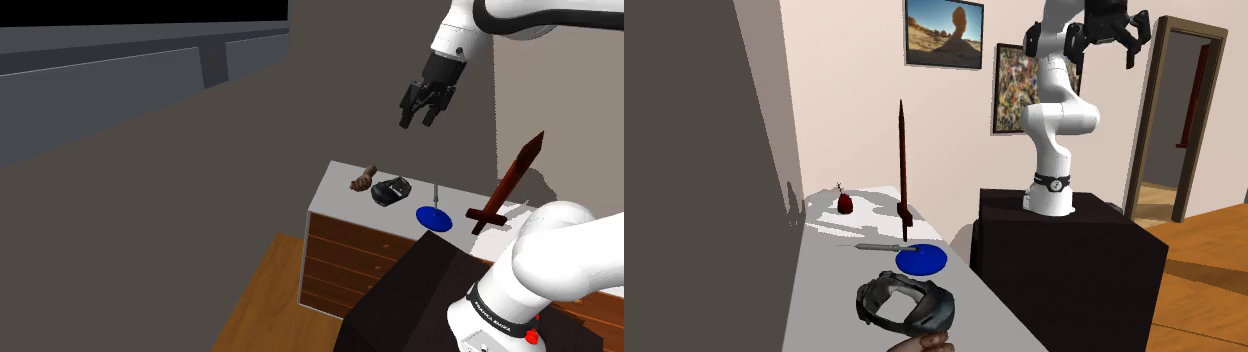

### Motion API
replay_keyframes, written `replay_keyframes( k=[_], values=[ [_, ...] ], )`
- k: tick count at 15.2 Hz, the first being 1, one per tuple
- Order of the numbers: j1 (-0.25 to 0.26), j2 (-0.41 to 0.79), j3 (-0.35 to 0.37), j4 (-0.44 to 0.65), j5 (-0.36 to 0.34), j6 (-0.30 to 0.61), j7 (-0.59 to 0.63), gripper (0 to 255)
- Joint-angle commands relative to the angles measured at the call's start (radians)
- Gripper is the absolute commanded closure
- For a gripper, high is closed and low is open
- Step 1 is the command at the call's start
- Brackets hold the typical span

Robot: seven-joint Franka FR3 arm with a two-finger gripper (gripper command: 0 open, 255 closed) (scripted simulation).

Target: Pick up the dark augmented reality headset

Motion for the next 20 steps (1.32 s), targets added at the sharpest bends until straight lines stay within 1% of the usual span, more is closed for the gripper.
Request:
replay_keyframes(
  k=[1, 6, 11, 16, 20],
  values=[
    [0.0, 0.0, 0.0, 0.0, 0.0, 0.0, 0.0, 0],
    [-0.05, 0.055, -0.016, -0.101, -0.036, 0.178, 0.037, 0],
    [-0.101, 0.142, -0.037, -0.174, -0.072, 0.361, 0.078, 0],
    [-0.153, 0.26, -0.06, -0.218, -0.108, 0.544, 0.124, 0],
    [-0.195, 0.372, -0.081, -0.231, -0.136, 0.688, 0.164, 0]
  ],
)
